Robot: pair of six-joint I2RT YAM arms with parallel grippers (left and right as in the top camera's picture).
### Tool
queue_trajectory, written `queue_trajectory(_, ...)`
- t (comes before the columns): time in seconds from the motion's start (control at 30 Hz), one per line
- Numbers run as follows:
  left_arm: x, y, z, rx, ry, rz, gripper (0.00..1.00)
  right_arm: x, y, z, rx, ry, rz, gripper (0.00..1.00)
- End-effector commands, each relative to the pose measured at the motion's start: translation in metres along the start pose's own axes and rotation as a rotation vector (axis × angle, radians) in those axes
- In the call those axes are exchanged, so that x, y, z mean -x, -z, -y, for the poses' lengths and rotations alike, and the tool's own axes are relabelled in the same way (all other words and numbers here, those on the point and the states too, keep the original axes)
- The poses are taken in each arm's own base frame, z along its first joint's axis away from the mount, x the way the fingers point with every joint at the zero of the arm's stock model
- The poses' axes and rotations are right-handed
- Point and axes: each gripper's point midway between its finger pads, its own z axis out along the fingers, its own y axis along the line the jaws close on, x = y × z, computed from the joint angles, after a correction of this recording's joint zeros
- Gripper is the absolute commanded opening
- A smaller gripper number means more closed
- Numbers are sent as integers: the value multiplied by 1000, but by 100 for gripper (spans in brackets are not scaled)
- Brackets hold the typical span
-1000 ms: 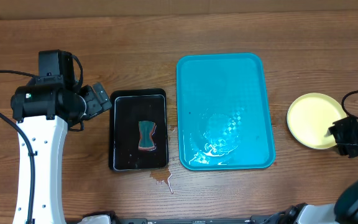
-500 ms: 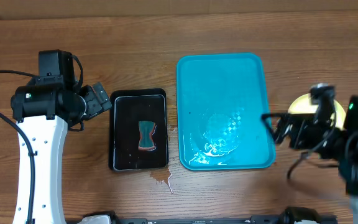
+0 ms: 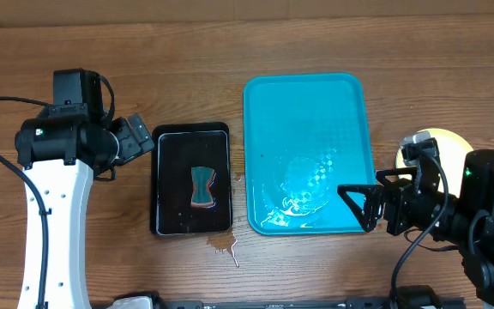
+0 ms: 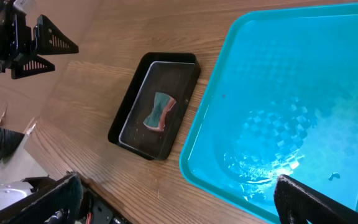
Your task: Clean dirty plates on tray and stack at the side
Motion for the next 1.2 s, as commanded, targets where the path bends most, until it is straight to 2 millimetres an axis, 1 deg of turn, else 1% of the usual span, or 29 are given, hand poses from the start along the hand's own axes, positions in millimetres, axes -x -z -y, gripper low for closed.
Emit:
queue_trajectory(0.0, 3, 5, 1, -8, -17, 17, 100, 13, 6, -2, -21, 47, 55, 100)
queue_trajectory(0.1, 3, 5, 1, -8, -17, 17, 100, 36, 11, 6, -96, 106, 156, 100)
queue_trajectory(0.17, 3, 5, 1, -8, -17, 17, 100, 58, 17, 13, -155, 156, 258, 100)
queue_trajectory(0.2, 3, 5, 1, -8, -17, 17, 100, 65, 21, 15, -181, 178, 306, 100)
queue_trajectory(0.27, 3, 5, 1, -8, -17, 17, 100, 74, 28, 20, -225, 214, 399, 100)
queue_trajectory(0.33, 3, 5, 1, -8, -17, 17, 100, 74, 32, 22, -243, 241, 463, 100)
queue_trajectory(0.4, 3, 5, 1, -8, -17, 17, 100, 67, 36, 28, -266, 264, 534, 100)
queue_trajectory(0.5, 3, 5, 1, -8, -17, 17, 100, 48, 35, 38, -284, 277, 587, 100)
queue_trajectory(0.67, 3, 5, 1, -8, -17, 17, 100, 13, 26, 59, -314, 284, 643, 100)
queue_trajectory(0.73, 3, 5, 1, -8, -17, 17, 100, 5, 22, 64, -316, 298, 675, 100)
queue_trajectory(0.93, 3, 5, 1, -8, -17, 17, 100, -12, 8, 77, -305, 351, 771, 100)
queue_trajectory(1.07, 3, 5, 1, -8, -17, 17, 100, -19, -11, 92, -296, 376, 815, 100)
queue_trajectory(1.17, 3, 5, 1, -9, -17, 18, 100, -22, -22, 101, -293, 392, 843, 100)
